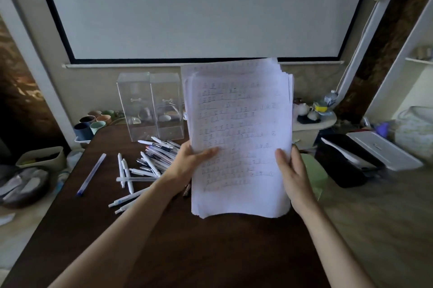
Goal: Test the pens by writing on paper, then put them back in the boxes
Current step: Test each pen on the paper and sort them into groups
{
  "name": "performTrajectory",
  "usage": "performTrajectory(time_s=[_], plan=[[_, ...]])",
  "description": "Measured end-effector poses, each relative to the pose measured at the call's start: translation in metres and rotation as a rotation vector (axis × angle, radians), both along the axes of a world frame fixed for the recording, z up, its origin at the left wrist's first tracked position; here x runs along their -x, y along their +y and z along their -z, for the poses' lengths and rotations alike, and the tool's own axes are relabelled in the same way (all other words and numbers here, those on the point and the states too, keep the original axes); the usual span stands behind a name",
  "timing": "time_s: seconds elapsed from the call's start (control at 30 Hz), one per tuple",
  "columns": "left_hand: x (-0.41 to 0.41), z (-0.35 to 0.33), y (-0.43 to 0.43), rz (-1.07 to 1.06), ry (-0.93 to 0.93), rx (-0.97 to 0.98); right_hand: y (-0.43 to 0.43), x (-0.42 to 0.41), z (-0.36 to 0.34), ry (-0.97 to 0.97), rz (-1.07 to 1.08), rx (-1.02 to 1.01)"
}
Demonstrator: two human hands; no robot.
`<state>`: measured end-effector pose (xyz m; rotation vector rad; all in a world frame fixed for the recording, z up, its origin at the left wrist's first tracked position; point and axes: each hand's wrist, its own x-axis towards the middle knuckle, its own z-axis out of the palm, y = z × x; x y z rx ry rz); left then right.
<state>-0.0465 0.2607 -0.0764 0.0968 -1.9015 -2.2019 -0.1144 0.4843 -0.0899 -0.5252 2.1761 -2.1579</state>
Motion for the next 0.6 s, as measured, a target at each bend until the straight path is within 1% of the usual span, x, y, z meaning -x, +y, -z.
performTrajectory(time_s=[0.07, 0.2, 0.27, 0.33, 0.43, 0.53, 0.6], plan=[[-0.008, -0.001, -0.008, 0.03, -0.018, -0.008, 0.002, 0.002, 0.001, 0.015, -0.03, 0.031], [-0.025, 0.005, -0.007, 0.115, -0.052, 0.001, 0.003, -0.004, 0.012, 0.026, -0.044, -0.029], [-0.029, 0.012, -0.002, 0.13, -0.071, 0.007, 0.001, -0.009, 0.018, -0.004, -0.053, 0.048], [-0.03, 0.017, 0.003, 0.089, -0.085, -0.014, -0.002, -0.011, 0.021, -0.033, -0.037, 0.102], [-0.029, 0.019, 0.006, 0.012, -0.106, -0.043, -0.003, -0.015, 0.026, -0.004, -0.025, 0.092], [-0.03, 0.02, 0.008, -0.007, -0.132, -0.01, 0.001, -0.016, 0.024, 0.094, 0.077, 0.035], [-0.03, 0.022, 0.009, -0.02, -0.124, 0.062, 0.008, -0.009, 0.02, 0.116, 0.191, 0.045]])
